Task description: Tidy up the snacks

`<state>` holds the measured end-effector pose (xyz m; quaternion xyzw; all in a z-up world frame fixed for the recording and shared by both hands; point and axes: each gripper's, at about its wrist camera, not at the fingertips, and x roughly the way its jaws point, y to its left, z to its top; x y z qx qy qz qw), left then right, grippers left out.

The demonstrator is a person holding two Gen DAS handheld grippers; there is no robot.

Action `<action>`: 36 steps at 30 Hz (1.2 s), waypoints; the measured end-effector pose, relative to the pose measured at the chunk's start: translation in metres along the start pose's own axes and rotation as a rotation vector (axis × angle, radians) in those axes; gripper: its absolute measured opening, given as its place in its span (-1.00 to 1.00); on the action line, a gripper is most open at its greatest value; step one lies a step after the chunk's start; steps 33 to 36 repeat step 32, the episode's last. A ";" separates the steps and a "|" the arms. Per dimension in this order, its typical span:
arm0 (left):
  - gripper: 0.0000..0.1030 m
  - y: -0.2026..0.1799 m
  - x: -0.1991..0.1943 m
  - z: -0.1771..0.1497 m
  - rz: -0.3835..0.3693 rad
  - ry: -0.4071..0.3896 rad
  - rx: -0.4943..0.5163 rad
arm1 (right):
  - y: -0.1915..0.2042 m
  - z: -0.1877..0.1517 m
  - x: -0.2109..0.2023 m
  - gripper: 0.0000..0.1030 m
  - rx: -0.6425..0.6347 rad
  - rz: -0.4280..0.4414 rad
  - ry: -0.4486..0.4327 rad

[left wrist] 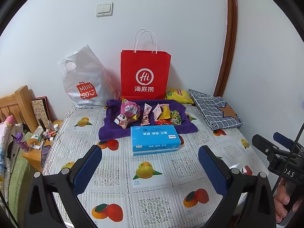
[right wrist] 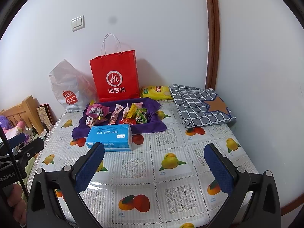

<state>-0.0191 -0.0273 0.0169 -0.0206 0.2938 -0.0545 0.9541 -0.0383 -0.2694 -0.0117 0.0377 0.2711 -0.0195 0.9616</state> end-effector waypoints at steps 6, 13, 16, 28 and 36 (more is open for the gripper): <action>0.99 0.002 0.000 0.000 0.002 -0.001 -0.001 | 0.002 0.001 -0.001 1.00 -0.002 0.001 -0.003; 0.99 0.002 -0.001 0.000 0.004 -0.001 0.000 | 0.002 0.001 0.000 1.00 -0.003 0.001 -0.005; 0.99 0.003 -0.001 0.001 0.003 -0.002 -0.001 | 0.002 0.001 -0.001 1.00 -0.004 0.001 -0.005; 0.99 0.003 -0.004 0.005 0.004 -0.006 0.002 | 0.002 0.002 -0.002 1.00 -0.002 0.004 -0.010; 0.99 0.002 -0.007 0.006 0.006 -0.013 0.006 | 0.001 0.002 -0.002 1.00 -0.004 0.005 -0.012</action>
